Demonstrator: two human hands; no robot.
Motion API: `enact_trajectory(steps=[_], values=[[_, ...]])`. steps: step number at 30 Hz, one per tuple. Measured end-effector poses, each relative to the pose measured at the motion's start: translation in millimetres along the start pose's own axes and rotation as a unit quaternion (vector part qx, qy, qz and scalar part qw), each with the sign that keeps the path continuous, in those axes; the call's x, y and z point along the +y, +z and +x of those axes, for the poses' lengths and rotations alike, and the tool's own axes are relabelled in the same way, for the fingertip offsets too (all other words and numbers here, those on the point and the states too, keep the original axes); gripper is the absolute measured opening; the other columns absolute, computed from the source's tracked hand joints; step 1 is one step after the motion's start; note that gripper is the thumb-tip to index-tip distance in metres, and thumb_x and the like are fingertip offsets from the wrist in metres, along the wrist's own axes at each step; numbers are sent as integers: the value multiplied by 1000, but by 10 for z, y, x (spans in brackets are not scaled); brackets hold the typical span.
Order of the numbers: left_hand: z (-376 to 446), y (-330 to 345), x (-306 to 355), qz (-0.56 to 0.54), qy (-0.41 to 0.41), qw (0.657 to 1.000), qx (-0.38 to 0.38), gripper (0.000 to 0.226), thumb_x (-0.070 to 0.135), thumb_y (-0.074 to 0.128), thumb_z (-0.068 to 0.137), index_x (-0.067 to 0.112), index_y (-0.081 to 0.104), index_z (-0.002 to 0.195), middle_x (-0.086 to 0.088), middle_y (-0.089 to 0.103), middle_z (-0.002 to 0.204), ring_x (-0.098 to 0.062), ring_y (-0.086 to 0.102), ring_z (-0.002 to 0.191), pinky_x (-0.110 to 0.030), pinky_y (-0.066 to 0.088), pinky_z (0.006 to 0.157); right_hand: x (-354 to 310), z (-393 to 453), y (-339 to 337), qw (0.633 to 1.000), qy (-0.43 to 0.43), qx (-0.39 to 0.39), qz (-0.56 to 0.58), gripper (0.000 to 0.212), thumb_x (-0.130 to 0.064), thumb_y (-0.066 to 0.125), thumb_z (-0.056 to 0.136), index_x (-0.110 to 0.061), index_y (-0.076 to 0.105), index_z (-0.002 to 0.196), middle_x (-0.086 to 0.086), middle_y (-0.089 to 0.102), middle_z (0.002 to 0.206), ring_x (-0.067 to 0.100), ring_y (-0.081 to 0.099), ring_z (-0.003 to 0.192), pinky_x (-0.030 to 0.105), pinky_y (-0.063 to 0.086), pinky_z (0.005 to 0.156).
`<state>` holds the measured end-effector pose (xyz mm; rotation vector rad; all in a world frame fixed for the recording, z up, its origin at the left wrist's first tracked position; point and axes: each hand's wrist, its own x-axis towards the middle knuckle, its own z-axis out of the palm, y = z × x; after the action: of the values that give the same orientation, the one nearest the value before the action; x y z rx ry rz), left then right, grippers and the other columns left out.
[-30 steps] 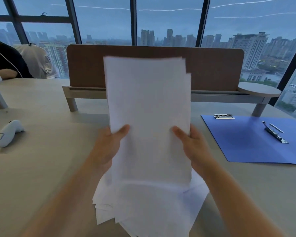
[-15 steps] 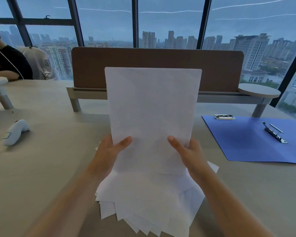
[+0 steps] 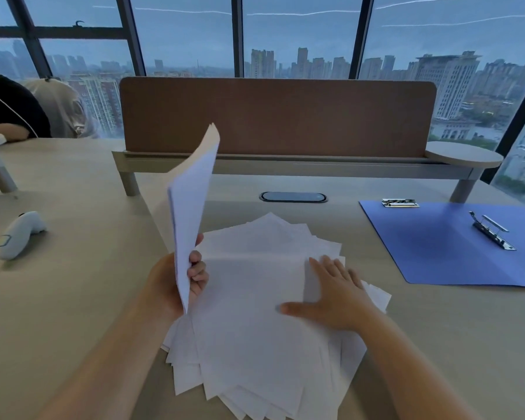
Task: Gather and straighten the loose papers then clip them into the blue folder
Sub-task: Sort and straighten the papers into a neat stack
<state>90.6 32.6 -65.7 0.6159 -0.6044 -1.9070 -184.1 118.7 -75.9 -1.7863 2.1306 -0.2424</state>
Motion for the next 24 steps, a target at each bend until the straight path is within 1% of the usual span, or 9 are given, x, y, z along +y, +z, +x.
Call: enact_trajectory(steps=[2,5,10,13,15,18,20,22,24], values=[[-5,35,-59,11,-5,1000,-2,90,16,97,18,10,62,101,3,47,52,-9,38,35,-19,38,37,-8,8,-3,1000,-6,12,1,149,-102,40,39,-24,2,159,-2,5,168,17,-1,155,43,1,125],[-3,65,-97,35,-5,999,34,63,17,88,47,10,55,101,2,41,51,-9,35,34,-19,35,36,-15,34,-27,1000,-8,23,-12,149,-100,50,43,-21,3,159,-2,10,168,14,6,155,45,5,125],[-13,53,-106,50,-9,999,15,86,20,99,21,11,55,95,1,42,52,-10,36,35,-21,35,37,-68,1,-71,999,-6,25,-33,140,-97,55,49,-23,8,159,-6,18,166,13,15,153,46,2,125],[-8,76,-132,66,-1,996,54,63,18,84,60,11,52,113,1,48,51,-12,40,34,-21,34,36,-120,-53,-97,999,-7,40,-17,132,-94,60,50,-30,16,157,-9,35,159,15,26,149,46,6,125],[2,68,-146,107,13,990,93,38,16,68,84,8,52,117,0,63,58,-14,55,42,-21,43,44,-151,-104,-94,998,-10,56,7,120,-87,66,54,-34,24,154,-13,43,154,15,30,146,44,17,123],[1,102,-130,193,34,972,129,30,18,67,90,4,66,116,-10,76,100,-27,73,86,-36,59,74,-151,-136,-80,997,-24,54,47,108,-84,67,57,-37,35,149,-19,47,147,11,36,141,42,24,120],[-20,167,-109,260,54,957,115,20,12,63,92,4,70,110,-11,76,101,-30,71,89,-38,58,80,-128,-135,-82,997,-57,34,25,94,-83,59,62,-40,40,144,-18,49,144,9,39,139,43,19,122],[-31,221,-92,339,60,936,74,16,8,61,93,8,72,104,-6,79,95,-26,72,89,-38,55,84,-93,-102,-74,994,-93,8,-63,69,-59,52,85,-35,37,148,-11,41,153,9,30,145,43,8,124],[-30,259,-91,434,33,900,33,14,9,61,93,12,74,98,0,79,89,-21,75,87,-36,55,84,-43,-54,-59,985,-103,-16,-138,59,-40,46,97,-31,30,153,-8,31,161,13,21,150,45,3,125]])
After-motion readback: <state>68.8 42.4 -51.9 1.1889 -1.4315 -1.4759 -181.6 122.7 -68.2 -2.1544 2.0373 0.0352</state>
